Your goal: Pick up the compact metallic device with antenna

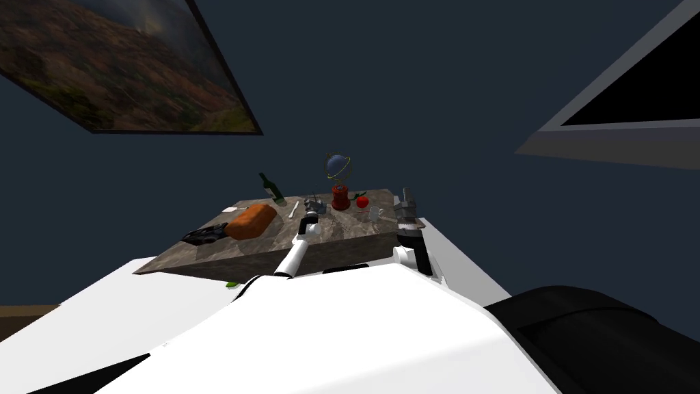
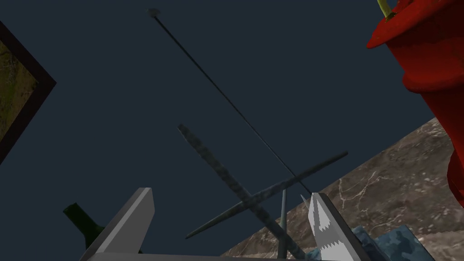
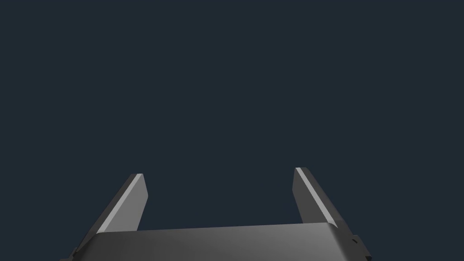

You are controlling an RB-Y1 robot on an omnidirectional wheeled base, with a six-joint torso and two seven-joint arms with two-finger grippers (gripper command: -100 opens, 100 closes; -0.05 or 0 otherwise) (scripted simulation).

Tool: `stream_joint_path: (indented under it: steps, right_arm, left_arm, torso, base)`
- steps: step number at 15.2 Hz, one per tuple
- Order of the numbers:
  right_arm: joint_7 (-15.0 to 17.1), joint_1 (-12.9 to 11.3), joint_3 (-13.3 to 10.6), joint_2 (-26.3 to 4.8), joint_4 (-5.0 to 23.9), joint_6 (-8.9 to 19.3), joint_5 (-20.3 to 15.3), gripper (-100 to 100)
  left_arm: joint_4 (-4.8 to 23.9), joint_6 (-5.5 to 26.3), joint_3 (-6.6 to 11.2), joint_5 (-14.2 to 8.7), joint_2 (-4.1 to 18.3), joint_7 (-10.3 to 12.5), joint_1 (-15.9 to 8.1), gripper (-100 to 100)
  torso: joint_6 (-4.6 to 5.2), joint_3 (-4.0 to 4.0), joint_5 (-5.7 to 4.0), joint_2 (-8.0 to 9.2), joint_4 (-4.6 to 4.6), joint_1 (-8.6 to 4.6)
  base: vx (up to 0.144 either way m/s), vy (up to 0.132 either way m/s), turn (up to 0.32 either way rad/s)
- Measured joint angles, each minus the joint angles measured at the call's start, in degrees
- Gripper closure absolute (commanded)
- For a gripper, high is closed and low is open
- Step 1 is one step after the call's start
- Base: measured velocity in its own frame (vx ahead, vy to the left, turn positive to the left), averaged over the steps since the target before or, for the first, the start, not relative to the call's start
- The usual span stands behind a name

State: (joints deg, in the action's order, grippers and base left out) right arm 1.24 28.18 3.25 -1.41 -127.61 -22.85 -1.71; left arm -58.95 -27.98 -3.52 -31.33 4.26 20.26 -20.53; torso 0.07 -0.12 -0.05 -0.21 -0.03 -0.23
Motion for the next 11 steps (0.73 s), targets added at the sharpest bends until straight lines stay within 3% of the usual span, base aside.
stream_joint_path:
  steps: [5, 9, 10, 11]
  right_arm:
    - [0.0, 0.0, 0.01, 0.0, 0.0, 0.0, 0.0, 0]
    - [0.0, 0.0, 0.0, 0.0, 0.0, 0.0, 0.0, 0]
    - [0.0, 0.0, 0.01, 0.0, 0.0, 0.0, 0.0, 0]
    - [0.0, 0.0, 0.01, 0.0, 0.0, 0.0, 0.0, 0]
  left_arm:
    - [-3.49, 2.93, 4.43, 5.21, 1.11, 4.15, 2.13, -100]
    - [-4.43, 4.11, 7.73, 9.45, 2.25, 7.97, 3.21, -100]
    - [-4.47, 4.14, 7.86, 9.65, 2.31, 8.31, 3.29, 100]
    - [-4.46, 4.14, 7.86, 9.64, 2.31, 8.33, 3.29, 100]
  torso:
    - [-0.01, 0.01, 0.01, 0.0, 0.01, 0.08]
    - [-0.02, 0.04, 0.02, 0.06, 0.02, 0.09]
    - [-0.01, 0.03, 0.02, 0.04, 0.02, 0.12]
    - [-0.01, 0.02, 0.03, 0.03, 0.02, 0.15]
  base:
    - [0.003, -0.038, -0.062]
    - [-0.01, -0.029, -0.05]
    - [-0.002, -0.007, 0.002]
    - [0.0, 0.0, 0.0]
